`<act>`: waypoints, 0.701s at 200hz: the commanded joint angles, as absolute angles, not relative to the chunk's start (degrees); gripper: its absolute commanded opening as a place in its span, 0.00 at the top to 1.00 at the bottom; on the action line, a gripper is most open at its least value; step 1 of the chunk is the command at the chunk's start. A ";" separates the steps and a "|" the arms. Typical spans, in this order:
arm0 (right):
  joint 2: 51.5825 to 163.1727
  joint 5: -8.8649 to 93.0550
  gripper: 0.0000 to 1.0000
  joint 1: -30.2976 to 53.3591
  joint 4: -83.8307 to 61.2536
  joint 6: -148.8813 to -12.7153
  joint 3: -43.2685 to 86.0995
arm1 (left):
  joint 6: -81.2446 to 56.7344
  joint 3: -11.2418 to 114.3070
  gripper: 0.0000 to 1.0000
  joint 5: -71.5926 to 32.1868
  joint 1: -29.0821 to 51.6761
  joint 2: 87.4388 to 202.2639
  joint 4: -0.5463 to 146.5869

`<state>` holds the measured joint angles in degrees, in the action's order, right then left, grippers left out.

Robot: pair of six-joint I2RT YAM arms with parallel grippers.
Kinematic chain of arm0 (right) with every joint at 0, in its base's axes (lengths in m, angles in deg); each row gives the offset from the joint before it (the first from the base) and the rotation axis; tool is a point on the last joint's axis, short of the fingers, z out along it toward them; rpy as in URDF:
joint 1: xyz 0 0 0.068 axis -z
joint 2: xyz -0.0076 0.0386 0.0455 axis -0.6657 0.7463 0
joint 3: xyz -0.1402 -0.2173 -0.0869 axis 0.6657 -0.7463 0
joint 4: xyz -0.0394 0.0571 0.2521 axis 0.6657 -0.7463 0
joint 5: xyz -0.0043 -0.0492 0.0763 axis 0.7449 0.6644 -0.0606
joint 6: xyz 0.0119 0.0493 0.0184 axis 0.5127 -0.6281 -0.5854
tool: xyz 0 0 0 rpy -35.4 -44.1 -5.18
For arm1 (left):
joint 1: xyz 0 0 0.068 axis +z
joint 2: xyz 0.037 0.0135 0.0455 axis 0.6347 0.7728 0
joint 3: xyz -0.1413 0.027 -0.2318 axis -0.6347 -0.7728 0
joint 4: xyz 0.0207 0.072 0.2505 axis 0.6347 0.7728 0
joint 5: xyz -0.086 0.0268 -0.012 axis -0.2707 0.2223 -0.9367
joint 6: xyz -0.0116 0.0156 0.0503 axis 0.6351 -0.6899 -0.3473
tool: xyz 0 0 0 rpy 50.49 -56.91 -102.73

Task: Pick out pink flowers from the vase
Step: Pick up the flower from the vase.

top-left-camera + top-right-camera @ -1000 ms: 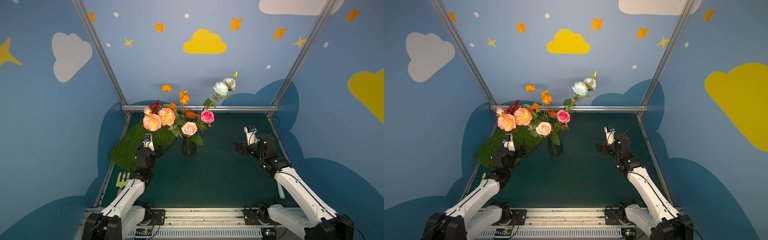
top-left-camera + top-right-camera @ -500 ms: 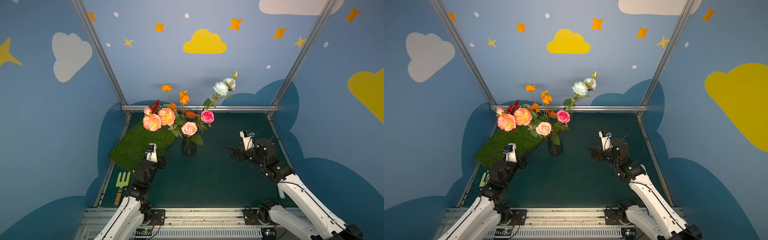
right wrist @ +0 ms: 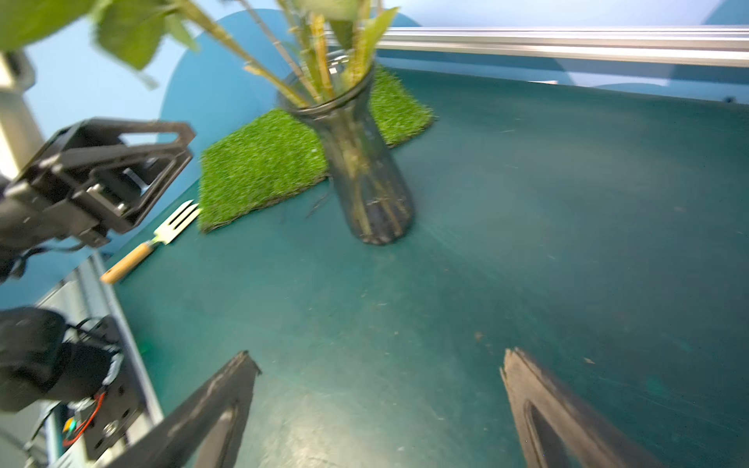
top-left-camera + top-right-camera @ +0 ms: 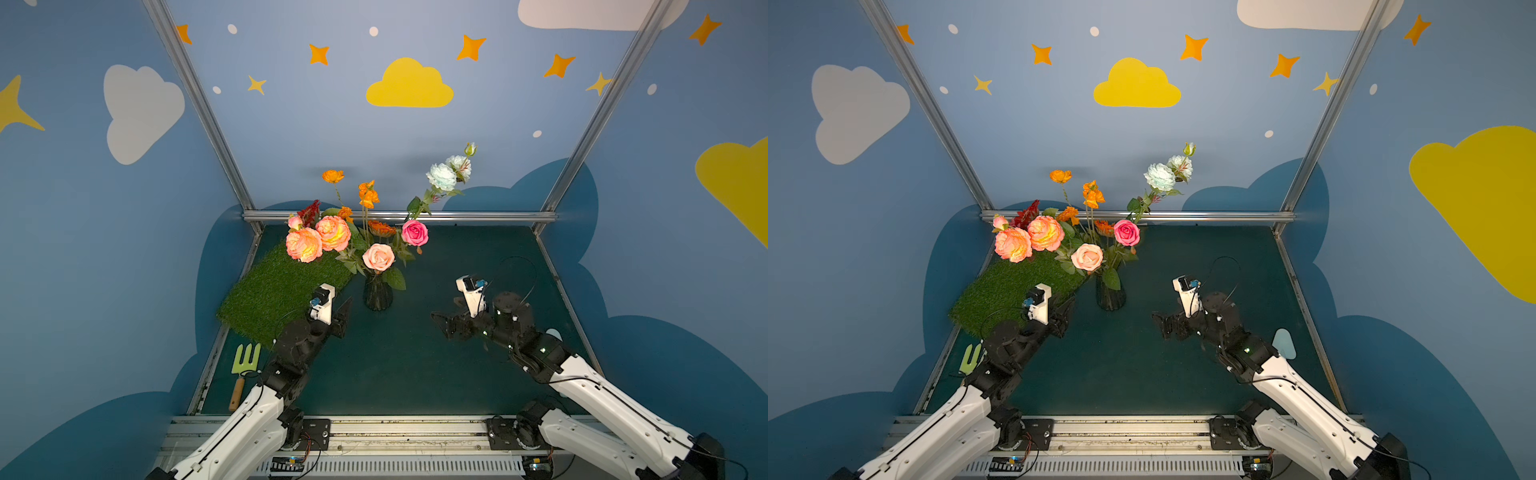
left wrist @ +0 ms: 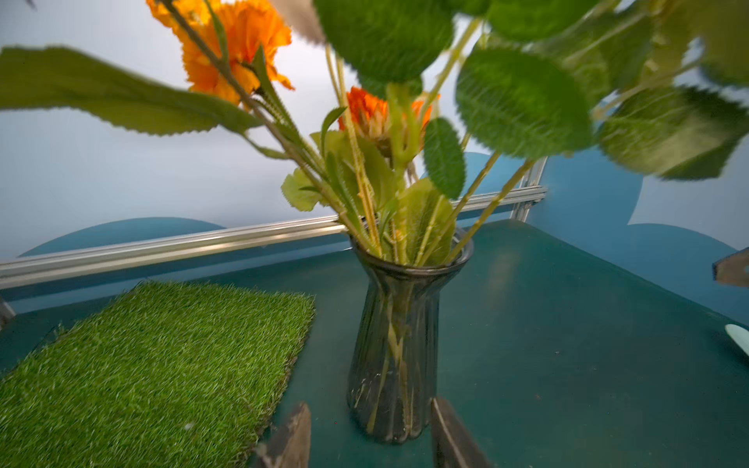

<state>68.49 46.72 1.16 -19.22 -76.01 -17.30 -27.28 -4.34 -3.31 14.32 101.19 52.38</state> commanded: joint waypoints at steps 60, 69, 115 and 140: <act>65.83 41.14 0.03 -4.82 -14.87 -76.06 -17.20 | -30.72 -0.15 0.47 -8.56 13.98 104.19 46.12; 65.92 41.31 0.03 -5.30 -14.61 -76.15 -17.36 | -31.39 0.70 0.47 -8.53 13.99 105.52 45.41; 66.51 42.03 0.03 -5.92 -14.11 -76.44 -17.54 | -33.32 3.42 0.52 -7.40 13.95 113.06 39.09; 66.85 41.41 0.03 -6.01 -14.37 -76.40 -16.91 | -33.22 4.44 0.55 -6.99 13.98 115.88 37.00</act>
<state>66.63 41.62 -5.73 -15.66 -76.30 -17.84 -32.26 2.85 -7.57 14.14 114.17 42.20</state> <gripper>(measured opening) 0.973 0.458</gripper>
